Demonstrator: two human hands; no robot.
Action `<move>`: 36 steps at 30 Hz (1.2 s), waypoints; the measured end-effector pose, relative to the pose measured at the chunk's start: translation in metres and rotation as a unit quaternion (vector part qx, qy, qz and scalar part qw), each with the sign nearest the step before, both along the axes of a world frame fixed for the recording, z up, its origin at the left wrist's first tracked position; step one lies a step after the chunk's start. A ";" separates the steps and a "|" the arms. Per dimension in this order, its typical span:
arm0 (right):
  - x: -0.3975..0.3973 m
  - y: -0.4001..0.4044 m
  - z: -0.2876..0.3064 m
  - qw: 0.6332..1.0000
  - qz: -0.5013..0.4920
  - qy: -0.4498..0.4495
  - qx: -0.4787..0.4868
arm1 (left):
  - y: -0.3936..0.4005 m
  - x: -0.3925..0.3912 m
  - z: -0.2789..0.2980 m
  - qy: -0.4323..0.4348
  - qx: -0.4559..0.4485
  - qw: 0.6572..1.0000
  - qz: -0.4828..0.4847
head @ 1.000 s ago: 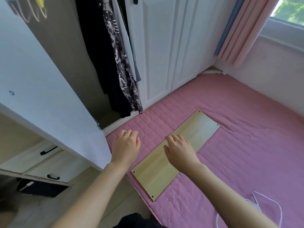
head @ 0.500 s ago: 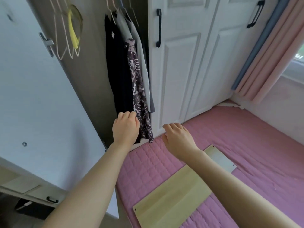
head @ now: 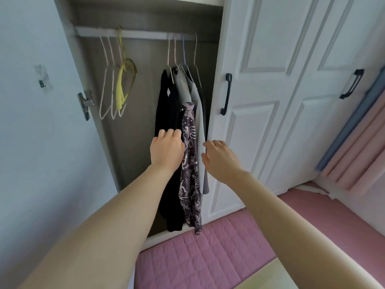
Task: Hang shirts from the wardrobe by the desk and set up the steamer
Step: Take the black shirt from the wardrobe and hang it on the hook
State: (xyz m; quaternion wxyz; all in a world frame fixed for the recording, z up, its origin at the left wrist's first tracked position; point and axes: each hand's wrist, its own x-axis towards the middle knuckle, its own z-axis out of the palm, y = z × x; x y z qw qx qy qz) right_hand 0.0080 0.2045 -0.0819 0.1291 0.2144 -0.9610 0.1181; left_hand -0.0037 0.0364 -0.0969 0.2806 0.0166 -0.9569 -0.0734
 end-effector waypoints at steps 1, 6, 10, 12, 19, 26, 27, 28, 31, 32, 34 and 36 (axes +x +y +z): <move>-0.010 -0.003 0.007 1.000 0.002 0.008 -0.002 | -0.002 -0.007 0.007 0.005 -0.001 1.000 0.005; -0.052 -0.020 0.037 0.996 0.025 0.078 0.025 | -0.017 -0.047 0.040 -0.006 0.017 1.000 0.023; -0.080 -0.037 0.056 0.991 0.037 0.122 0.045 | -0.027 -0.072 0.057 -0.026 -0.010 0.999 0.028; -0.094 -0.046 0.065 0.993 0.033 0.112 0.021 | -0.031 -0.083 0.059 -0.044 -0.039 0.998 0.022; -0.138 -0.080 0.090 0.996 0.027 0.021 -0.086 | -0.041 -0.121 0.069 -0.049 -0.078 0.996 0.018; -0.165 -0.104 0.096 0.986 -0.011 -0.041 -0.163 | -0.063 -0.142 0.086 -0.077 -0.016 0.997 0.015; -0.170 -0.107 0.096 0.982 -0.017 -0.059 -0.179 | -0.066 -0.146 0.088 -0.077 0.000 0.997 0.019; -0.175 -0.108 0.097 0.978 -0.021 -0.076 -0.191 | -0.069 -0.150 0.091 -0.077 0.013 0.997 0.025; -0.186 -0.108 0.098 0.972 -0.028 -0.110 -0.205 | -0.075 -0.160 0.099 -0.091 0.049 0.994 0.032; -0.189 -0.109 0.098 0.971 -0.031 -0.114 -0.207 | -0.076 -0.164 0.102 -0.096 0.068 0.993 0.031; -0.195 -0.111 0.098 0.967 -0.041 -0.120 -0.221 | -0.077 -0.172 0.106 -0.100 0.105 0.989 0.027; -0.202 -0.116 0.102 0.960 -0.049 -0.131 -0.244 | -0.076 -0.179 0.110 -0.096 0.130 0.987 0.025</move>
